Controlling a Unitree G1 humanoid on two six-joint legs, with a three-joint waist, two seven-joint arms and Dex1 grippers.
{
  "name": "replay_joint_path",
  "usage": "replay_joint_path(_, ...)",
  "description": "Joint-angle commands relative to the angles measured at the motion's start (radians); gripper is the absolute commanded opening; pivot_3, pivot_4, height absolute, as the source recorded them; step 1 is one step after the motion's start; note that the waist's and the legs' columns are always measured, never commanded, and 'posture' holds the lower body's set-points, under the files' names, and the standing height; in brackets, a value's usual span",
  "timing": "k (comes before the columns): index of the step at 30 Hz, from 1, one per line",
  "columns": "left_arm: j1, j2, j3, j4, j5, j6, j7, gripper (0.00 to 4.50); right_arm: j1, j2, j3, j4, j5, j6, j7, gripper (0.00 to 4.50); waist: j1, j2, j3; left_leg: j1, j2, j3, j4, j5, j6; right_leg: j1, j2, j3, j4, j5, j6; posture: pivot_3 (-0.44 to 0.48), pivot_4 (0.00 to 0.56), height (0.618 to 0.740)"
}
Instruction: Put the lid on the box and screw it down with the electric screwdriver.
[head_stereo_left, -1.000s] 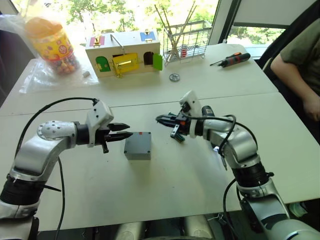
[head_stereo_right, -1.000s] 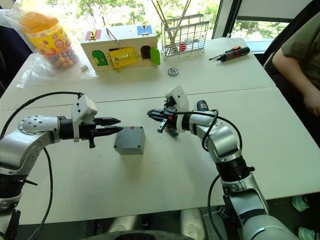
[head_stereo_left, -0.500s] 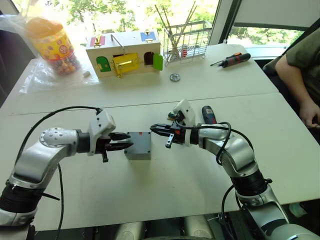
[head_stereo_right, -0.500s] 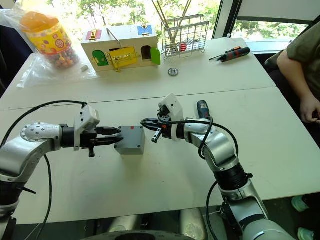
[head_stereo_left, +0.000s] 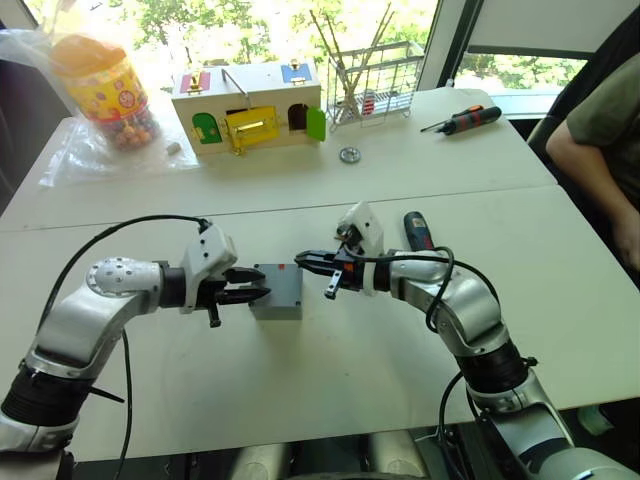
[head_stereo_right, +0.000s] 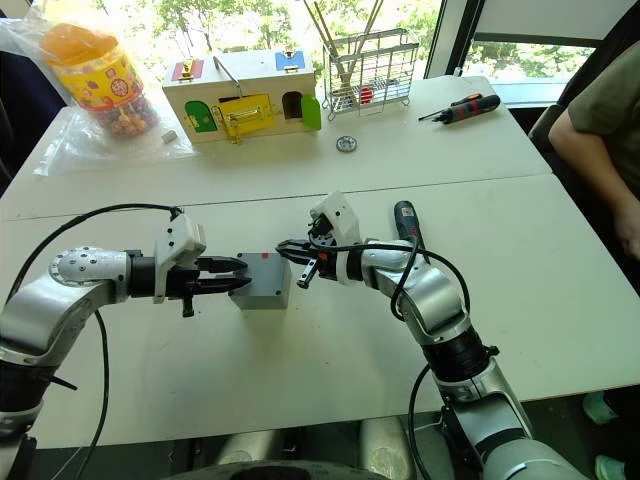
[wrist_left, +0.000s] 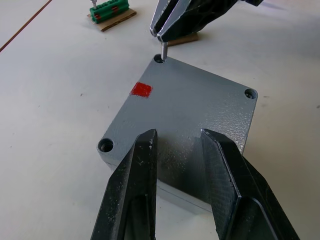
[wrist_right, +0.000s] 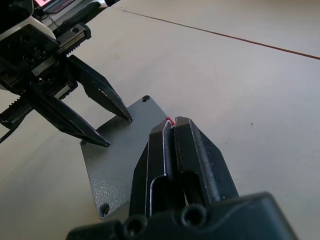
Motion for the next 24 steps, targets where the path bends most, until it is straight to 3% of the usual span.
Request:
replay_joint_path(1, -0.007, 0.000, 0.003, -0.012, 0.006, -0.015, 0.002, 1.36, -0.004, 0.000, 0.003, -0.007, -0.004, -0.029, 0.001, 0.07, 0.000, 0.000, 0.000, 0.000, 0.000, 0.000, 0.000, 0.000, 0.000, 0.000, 0.000, 0.000, 0.000, 0.000, 0.000, 0.000, 0.150, 0.740)
replay_joint_path(21, -0.041, -0.018, 0.015, -0.009, -0.016, 0.001, 0.008, 1.36, -0.008, 0.008, 0.026, 0.043, -0.021, -0.058, 0.008, 0.07, 0.000, 0.000, 0.000, 0.000, 0.000, 0.000, 0.000, 0.000, 0.000, 0.000, 0.000, 0.000, 0.000, 0.000, 0.000, 0.000, 0.150, 0.740)
replay_joint_path(24, -0.057, -0.019, 0.027, -0.004, -0.030, 0.012, 0.006, 1.36, -0.013, 0.002, 0.038, 0.040, -0.021, -0.060, 0.024, 1.37, -0.001, 0.000, 0.000, 0.000, 0.000, 0.000, 0.000, 0.000, 0.000, 0.000, 0.000, 0.000, 0.000, 0.000, 0.000, 0.000, 0.150, 0.740)
